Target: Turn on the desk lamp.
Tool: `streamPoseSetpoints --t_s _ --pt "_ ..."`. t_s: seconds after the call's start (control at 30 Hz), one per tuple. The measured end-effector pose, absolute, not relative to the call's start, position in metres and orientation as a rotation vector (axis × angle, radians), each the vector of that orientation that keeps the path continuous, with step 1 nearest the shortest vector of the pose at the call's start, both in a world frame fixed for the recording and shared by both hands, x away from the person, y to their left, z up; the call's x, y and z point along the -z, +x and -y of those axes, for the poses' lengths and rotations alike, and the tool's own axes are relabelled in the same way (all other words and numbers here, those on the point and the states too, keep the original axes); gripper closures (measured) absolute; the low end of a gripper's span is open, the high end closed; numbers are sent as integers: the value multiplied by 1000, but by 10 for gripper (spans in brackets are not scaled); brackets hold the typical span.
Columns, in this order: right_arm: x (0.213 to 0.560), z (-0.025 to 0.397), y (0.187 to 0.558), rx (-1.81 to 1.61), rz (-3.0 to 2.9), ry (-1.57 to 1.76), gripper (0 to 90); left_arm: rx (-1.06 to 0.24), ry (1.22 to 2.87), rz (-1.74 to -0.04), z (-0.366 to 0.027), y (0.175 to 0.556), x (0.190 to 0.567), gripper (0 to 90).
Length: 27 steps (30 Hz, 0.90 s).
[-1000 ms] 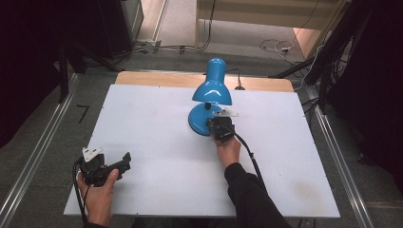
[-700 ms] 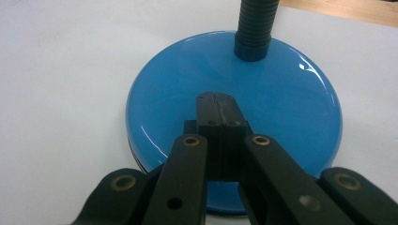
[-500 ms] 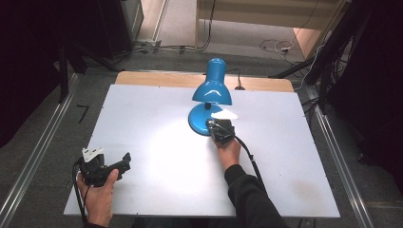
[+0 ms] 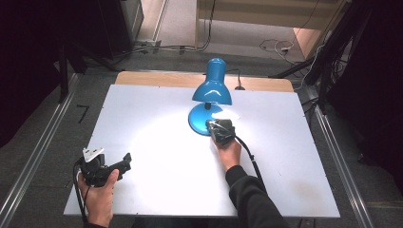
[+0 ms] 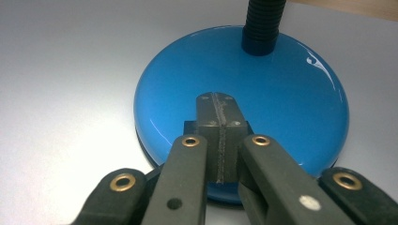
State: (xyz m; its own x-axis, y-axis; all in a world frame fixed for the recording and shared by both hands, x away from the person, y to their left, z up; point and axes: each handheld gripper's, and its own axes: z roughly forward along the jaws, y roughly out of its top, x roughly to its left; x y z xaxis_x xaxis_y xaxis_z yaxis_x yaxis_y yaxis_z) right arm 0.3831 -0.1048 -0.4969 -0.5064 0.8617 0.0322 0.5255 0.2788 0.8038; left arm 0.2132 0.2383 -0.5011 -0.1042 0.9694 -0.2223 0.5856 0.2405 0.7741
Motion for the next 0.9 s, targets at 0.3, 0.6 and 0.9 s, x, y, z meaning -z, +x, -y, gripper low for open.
streamPoseSetpoints --t_s 0.3,0.6,0.9 --pt "489 113 381 -1155 -2172 1252 477 -667 1444 -1781 -236 214 501 28" --pt "488 121 376 -1145 -2206 1258 311 -668 1449 -1782 -236 215 502 28" --pt "483 128 371 -1155 -2235 1247 275 -663 1454 -1781 -234 215 502 28"
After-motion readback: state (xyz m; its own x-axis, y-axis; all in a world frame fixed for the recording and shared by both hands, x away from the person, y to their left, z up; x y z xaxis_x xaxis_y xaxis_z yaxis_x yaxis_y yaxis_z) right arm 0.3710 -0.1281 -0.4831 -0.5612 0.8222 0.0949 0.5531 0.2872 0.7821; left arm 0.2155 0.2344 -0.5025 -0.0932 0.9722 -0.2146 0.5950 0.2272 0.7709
